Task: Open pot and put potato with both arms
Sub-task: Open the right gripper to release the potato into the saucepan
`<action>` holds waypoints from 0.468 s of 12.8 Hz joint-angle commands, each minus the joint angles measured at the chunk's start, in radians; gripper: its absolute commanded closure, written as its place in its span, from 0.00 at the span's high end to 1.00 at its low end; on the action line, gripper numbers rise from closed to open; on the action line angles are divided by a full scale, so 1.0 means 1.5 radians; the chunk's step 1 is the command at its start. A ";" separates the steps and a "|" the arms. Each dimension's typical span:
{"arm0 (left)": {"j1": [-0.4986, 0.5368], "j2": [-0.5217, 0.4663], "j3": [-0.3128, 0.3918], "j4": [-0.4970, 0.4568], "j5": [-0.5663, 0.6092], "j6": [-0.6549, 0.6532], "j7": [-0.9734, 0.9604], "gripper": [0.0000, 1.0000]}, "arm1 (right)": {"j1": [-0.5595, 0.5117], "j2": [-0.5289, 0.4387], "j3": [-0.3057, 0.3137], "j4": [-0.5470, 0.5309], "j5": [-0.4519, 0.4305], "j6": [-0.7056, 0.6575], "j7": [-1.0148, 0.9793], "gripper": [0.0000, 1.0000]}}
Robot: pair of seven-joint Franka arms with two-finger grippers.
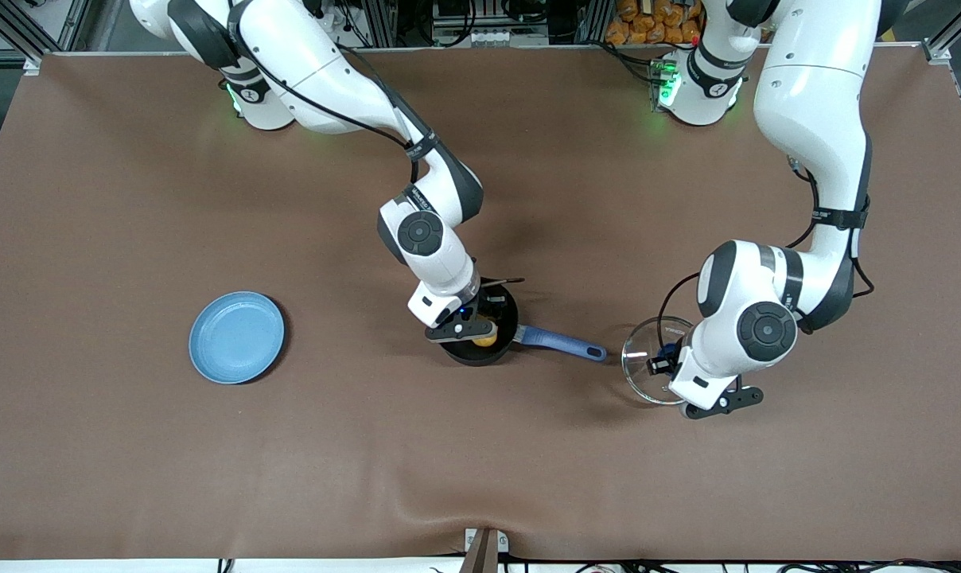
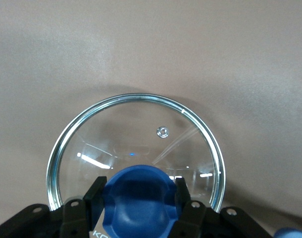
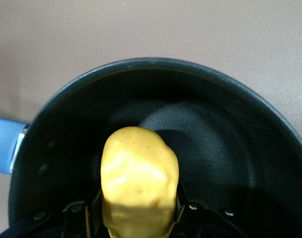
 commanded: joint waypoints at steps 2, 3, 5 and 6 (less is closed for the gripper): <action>0.004 -0.017 -0.005 -0.021 0.000 0.007 0.012 0.00 | 0.005 0.012 -0.008 0.033 -0.015 -0.010 0.040 0.67; 0.004 -0.016 -0.005 -0.021 0.000 0.007 0.012 0.00 | 0.004 0.011 -0.008 0.034 -0.015 -0.011 0.040 0.68; 0.004 -0.013 -0.005 -0.022 0.000 0.018 0.013 0.00 | 0.001 0.008 -0.008 0.037 -0.015 -0.012 0.040 0.70; 0.004 -0.013 -0.005 -0.026 0.000 0.022 0.013 0.00 | -0.001 0.004 -0.008 0.037 -0.015 -0.012 0.039 0.70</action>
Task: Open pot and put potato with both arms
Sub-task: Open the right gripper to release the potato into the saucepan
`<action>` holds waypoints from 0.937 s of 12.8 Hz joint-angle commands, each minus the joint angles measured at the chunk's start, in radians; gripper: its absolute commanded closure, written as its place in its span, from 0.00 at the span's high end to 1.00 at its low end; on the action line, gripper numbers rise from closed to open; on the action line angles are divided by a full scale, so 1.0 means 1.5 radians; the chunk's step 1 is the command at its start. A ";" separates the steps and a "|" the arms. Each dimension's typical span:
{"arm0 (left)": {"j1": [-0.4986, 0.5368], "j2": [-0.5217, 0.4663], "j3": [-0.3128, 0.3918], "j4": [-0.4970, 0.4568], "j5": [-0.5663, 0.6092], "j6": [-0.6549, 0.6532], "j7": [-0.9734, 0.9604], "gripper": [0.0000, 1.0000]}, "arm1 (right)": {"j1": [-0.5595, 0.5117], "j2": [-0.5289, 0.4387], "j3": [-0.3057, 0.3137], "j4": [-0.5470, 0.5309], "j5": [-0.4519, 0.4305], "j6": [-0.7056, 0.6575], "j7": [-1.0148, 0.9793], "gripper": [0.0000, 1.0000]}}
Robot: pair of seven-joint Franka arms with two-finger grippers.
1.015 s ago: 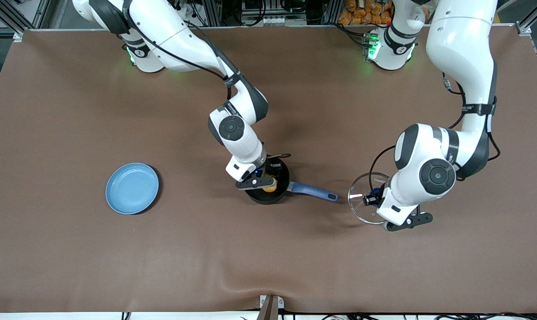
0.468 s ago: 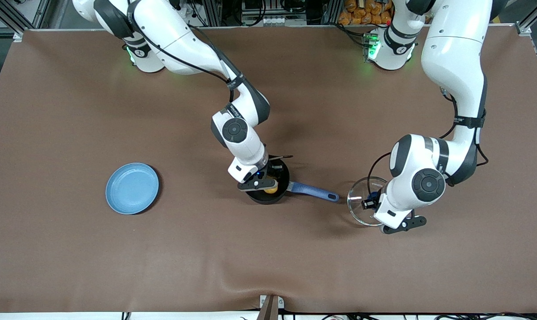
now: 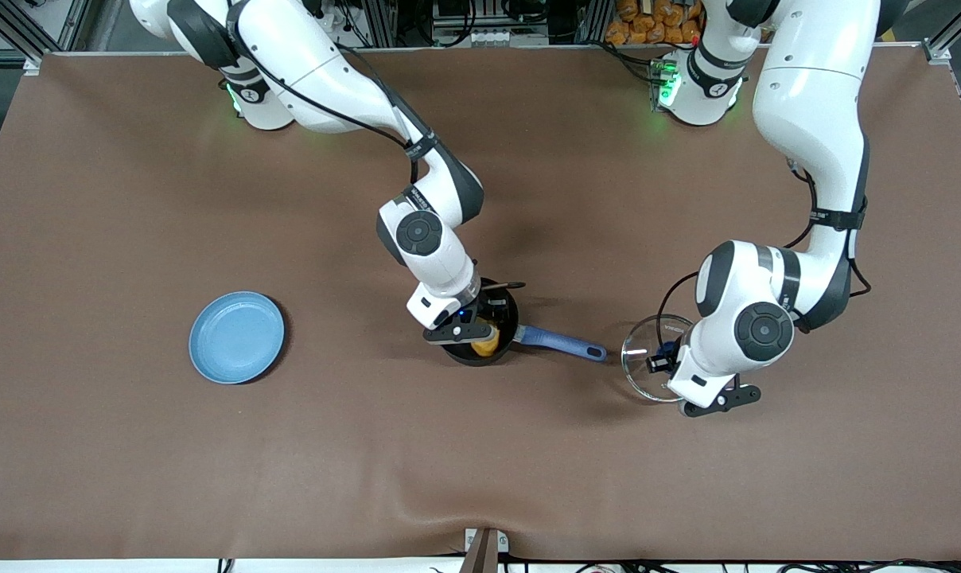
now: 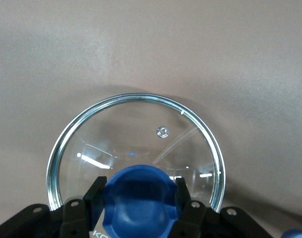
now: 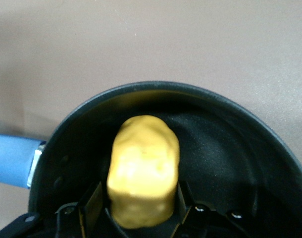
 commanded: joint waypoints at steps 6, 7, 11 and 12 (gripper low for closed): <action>0.005 -0.002 -0.004 -0.053 -0.016 0.056 0.033 0.00 | -0.025 -0.055 -0.004 0.020 -0.016 -0.114 0.013 0.74; 0.020 -0.002 -0.004 -0.060 -0.016 0.066 0.041 0.00 | -0.033 -0.073 -0.004 0.020 -0.016 -0.143 0.010 0.74; 0.029 -0.029 -0.007 -0.104 -0.016 0.078 0.060 0.00 | -0.083 -0.161 -0.004 0.019 -0.014 -0.279 -0.031 0.79; 0.032 -0.045 -0.007 -0.129 -0.016 0.096 0.071 0.00 | -0.097 -0.182 -0.004 0.016 -0.014 -0.312 -0.032 0.82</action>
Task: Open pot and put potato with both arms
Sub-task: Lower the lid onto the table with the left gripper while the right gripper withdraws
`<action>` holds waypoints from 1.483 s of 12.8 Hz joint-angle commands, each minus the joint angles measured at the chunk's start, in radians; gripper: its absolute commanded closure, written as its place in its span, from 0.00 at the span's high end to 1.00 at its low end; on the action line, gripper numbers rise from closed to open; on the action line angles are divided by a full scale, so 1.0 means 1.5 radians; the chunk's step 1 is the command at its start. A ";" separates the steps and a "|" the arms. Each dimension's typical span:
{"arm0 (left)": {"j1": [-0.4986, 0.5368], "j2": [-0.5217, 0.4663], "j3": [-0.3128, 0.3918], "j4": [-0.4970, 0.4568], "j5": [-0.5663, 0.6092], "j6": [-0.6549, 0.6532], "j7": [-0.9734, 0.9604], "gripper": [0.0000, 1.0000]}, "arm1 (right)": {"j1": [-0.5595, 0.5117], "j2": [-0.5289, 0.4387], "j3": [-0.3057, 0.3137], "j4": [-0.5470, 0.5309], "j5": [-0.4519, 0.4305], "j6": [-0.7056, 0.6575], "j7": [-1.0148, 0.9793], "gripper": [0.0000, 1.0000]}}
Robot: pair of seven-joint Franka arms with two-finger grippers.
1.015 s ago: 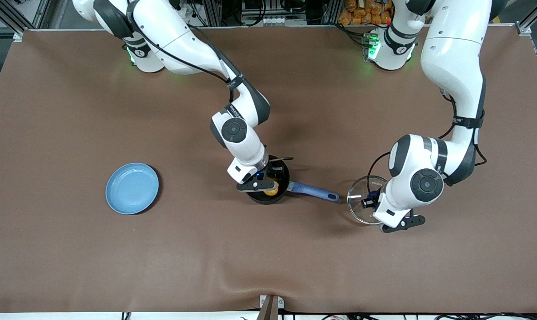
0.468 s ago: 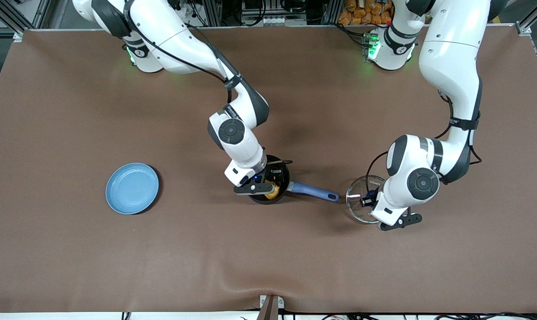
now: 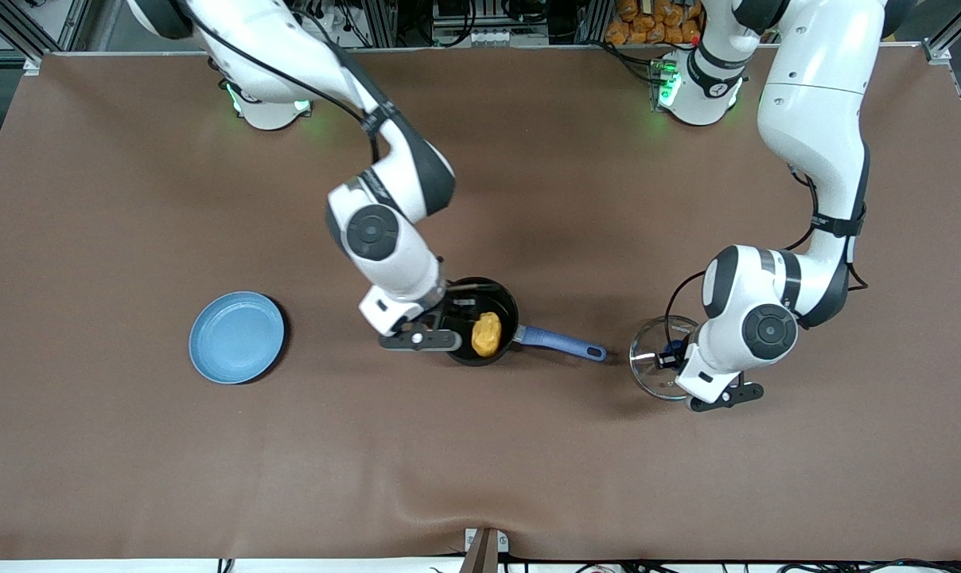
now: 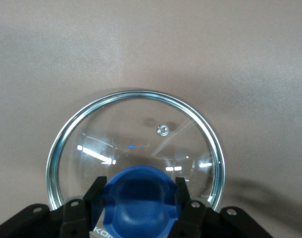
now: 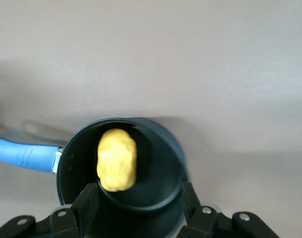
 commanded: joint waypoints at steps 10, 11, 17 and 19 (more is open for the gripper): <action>0.057 -0.133 -0.004 -0.221 -0.009 0.117 0.128 0.00 | -0.252 -0.191 0.004 -0.048 -0.080 -0.199 -0.197 1.00; 0.061 -0.133 -0.004 -0.223 -0.009 0.119 0.138 0.00 | -0.273 -0.204 0.004 -0.048 -0.081 -0.219 -0.229 1.00; 0.069 -0.186 -0.002 -0.206 -0.004 0.092 0.158 1.00 | -0.345 -0.302 0.003 -0.048 -0.081 -0.338 -0.259 1.00; 0.068 -0.202 -0.002 -0.154 -0.001 0.020 0.158 1.00 | -0.361 -0.335 0.003 -0.058 -0.081 -0.360 -0.258 1.00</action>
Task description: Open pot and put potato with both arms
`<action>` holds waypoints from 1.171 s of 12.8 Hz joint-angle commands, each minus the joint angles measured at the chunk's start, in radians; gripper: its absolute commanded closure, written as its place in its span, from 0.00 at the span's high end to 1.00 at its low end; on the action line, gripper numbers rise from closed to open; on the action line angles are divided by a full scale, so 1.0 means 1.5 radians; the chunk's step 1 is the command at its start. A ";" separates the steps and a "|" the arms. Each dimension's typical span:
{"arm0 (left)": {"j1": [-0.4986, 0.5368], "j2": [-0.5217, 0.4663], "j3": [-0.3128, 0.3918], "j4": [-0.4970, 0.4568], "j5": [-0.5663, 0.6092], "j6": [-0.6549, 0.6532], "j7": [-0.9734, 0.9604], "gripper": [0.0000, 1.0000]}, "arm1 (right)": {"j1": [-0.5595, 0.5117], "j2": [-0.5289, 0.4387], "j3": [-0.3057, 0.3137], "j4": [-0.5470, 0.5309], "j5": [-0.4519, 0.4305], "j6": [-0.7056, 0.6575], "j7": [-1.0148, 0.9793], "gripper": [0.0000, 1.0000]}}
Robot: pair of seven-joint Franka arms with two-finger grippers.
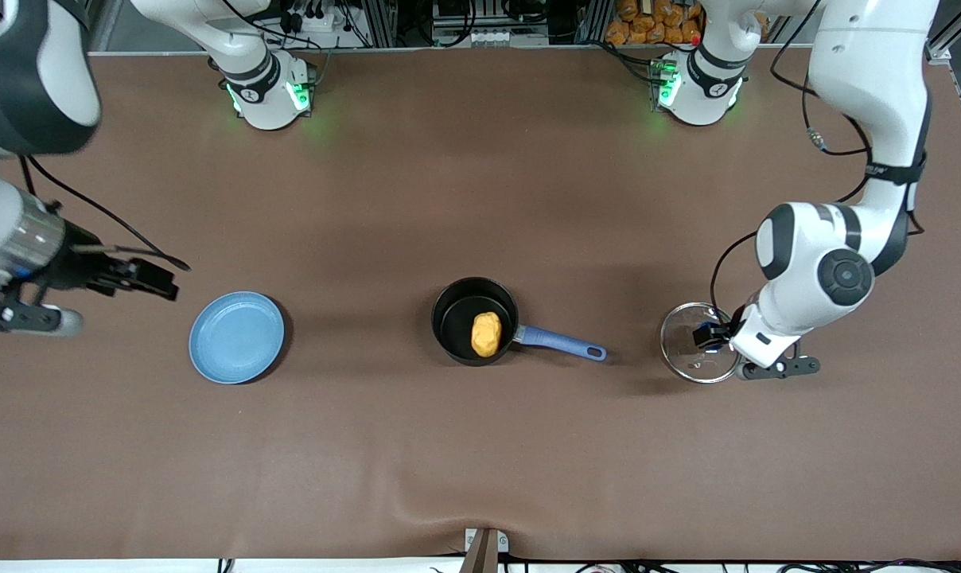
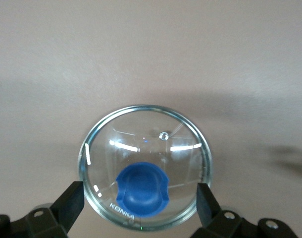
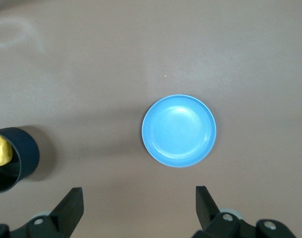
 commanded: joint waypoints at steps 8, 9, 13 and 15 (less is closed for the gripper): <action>-0.005 -0.066 -0.007 0.267 0.000 -0.350 0.015 1.00 | -0.035 -0.124 0.013 -0.091 -0.024 -0.008 0.010 1.00; -0.005 -0.087 -0.013 0.267 0.000 -0.351 0.014 1.00 | -0.034 -0.124 0.013 -0.091 -0.024 -0.008 0.010 1.00; -0.001 -0.147 -0.016 0.267 0.009 -0.388 0.008 1.00 | -0.035 -0.123 0.013 -0.091 -0.027 -0.010 0.009 1.00; 0.004 -0.171 -0.015 0.266 0.034 -0.401 0.015 1.00 | -0.035 -0.122 0.013 -0.090 -0.029 -0.010 0.009 1.00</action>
